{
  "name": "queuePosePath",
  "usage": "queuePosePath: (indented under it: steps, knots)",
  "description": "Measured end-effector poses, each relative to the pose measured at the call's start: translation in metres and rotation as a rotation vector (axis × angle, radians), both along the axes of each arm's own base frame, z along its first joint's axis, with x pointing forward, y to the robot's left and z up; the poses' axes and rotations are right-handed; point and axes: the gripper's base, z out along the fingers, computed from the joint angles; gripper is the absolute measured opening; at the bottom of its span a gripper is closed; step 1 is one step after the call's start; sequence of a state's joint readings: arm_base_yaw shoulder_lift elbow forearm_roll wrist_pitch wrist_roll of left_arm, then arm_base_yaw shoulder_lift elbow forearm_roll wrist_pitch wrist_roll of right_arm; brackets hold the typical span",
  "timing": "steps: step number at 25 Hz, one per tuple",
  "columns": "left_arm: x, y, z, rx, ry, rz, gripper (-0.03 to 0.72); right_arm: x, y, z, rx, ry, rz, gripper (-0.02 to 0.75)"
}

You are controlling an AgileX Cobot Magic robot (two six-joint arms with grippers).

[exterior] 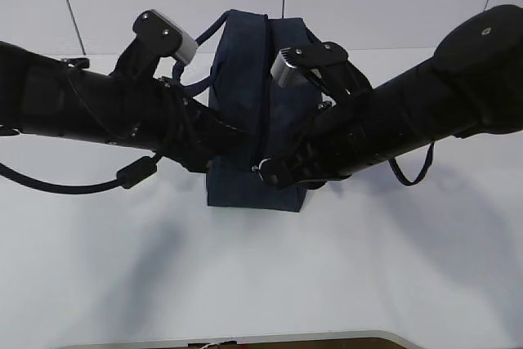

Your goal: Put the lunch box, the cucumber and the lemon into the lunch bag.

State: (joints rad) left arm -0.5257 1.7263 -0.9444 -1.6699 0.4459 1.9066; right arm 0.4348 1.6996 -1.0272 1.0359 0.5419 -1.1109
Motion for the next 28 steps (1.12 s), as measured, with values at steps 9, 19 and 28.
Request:
queuePosePath:
  steps: [9,19,28]
  knots:
    - [0.003,0.007,-0.001,0.004,0.011,0.002,0.220,0.000,0.000,0.000,-0.002,-0.001,0.001,0.005]
    - [0.011,0.025,0.003,-0.078,0.062,-0.006,0.022,0.000,0.000,0.000,-0.002,-0.001,0.001,0.005]
    - [0.008,0.024,0.003,-0.080,0.067,-0.048,-0.015,0.002,0.002,0.004,0.010,-0.003,0.006,0.005]
